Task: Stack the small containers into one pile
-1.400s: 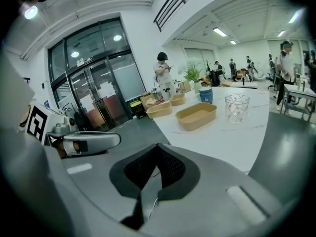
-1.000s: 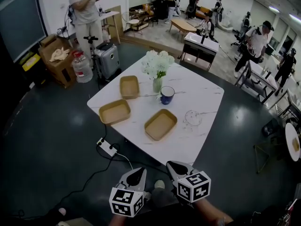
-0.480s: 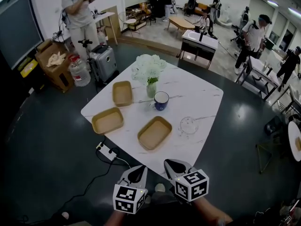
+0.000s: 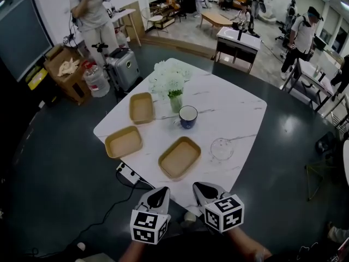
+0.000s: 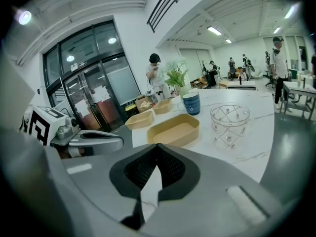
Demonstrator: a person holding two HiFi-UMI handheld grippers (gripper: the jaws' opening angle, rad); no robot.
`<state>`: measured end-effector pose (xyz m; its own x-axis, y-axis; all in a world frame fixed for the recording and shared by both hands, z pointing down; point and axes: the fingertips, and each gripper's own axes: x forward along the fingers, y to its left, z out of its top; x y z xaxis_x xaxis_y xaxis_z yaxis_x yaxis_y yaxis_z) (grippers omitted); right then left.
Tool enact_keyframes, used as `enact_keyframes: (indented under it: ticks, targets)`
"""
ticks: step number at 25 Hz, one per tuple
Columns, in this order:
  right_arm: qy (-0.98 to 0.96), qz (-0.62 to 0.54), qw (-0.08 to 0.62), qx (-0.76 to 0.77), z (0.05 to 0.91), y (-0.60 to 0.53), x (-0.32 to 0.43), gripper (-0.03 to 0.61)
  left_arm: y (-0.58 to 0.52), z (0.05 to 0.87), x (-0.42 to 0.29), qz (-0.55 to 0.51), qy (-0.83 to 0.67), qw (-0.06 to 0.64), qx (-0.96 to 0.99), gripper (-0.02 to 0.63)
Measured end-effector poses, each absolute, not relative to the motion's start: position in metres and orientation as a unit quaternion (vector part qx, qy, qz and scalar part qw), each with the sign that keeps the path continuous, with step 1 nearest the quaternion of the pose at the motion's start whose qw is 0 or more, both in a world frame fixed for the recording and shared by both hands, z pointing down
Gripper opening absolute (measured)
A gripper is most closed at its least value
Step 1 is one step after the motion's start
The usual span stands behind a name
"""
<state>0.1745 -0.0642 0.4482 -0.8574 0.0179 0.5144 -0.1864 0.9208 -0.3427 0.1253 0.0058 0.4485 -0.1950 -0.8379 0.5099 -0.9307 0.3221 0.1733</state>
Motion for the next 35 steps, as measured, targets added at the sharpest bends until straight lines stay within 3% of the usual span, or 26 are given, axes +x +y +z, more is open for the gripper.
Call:
enact_keyframes:
  ticks: [28,35]
  targets:
    - [-0.896,0.268,0.268,0.229,0.485,-0.113,0.114,0.000,-0.040,0.467,0.014,0.134,-0.701,0.263,0.649,0.057]
    - [-0.874,0.278,0.262,0.300,0.495,-0.118,0.105,0.060,-0.050,0.476,-0.006,0.151,-0.662,0.266,0.684,0.069]
